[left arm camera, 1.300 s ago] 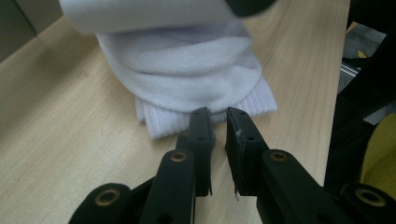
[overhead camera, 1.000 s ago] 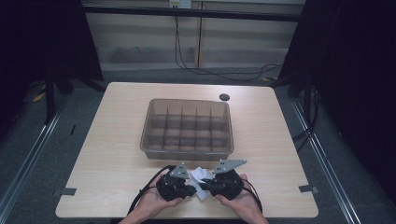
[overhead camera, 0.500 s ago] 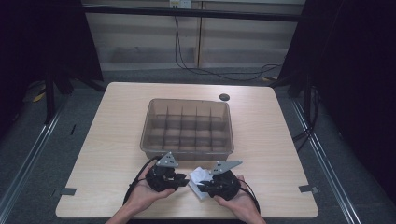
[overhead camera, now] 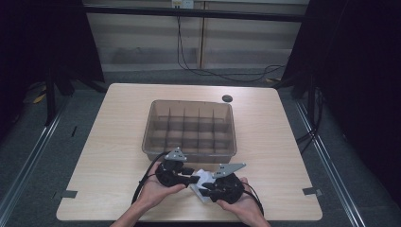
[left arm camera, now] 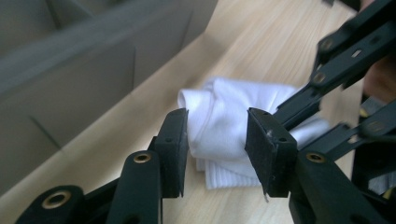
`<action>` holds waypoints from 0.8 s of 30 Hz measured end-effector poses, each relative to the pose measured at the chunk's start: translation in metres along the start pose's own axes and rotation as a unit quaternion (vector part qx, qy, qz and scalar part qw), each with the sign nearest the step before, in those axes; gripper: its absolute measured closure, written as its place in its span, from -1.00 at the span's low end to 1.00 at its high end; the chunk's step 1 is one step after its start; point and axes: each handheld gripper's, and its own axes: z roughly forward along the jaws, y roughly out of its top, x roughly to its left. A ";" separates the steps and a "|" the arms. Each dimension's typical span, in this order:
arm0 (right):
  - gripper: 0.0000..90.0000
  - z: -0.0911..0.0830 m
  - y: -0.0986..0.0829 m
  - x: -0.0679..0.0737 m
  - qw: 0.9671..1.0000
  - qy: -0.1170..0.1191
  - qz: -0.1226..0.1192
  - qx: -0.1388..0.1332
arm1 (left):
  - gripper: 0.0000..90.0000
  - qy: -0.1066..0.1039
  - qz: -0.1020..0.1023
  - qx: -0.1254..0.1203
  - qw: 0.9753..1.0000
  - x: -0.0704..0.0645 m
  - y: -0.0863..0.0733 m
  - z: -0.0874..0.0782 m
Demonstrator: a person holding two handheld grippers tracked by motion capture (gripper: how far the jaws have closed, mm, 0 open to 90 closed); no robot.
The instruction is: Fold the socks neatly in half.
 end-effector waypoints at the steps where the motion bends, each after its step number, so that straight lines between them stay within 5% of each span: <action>1: 0.60 0.000 0.000 0.000 1.000 0.001 -0.001 -0.003 | 0.40 0.001 0.002 0.001 1.000 0.000 -0.001 0.001; 8: 0.35 -0.013 0.003 -0.001 1.000 -0.003 0.011 -0.022 | 0.51 0.003 0.015 0.007 1.000 -0.004 -0.004 0.002; 14: 0.48 -0.027 0.008 -0.010 0.998 -0.023 0.029 -0.045 | 0.49 0.009 0.025 0.013 1.000 -0.005 -0.005 0.002; 20: 0.15 -0.017 0.002 -0.016 0.999 -0.036 0.036 -0.015 | 0.53 0.010 0.034 0.017 0.999 -0.009 -0.006 0.004; 24: -0.10 -0.010 -0.003 -0.013 0.999 -0.035 0.035 0.000 | 0.74 0.008 0.036 0.017 0.999 -0.008 -0.007 0.004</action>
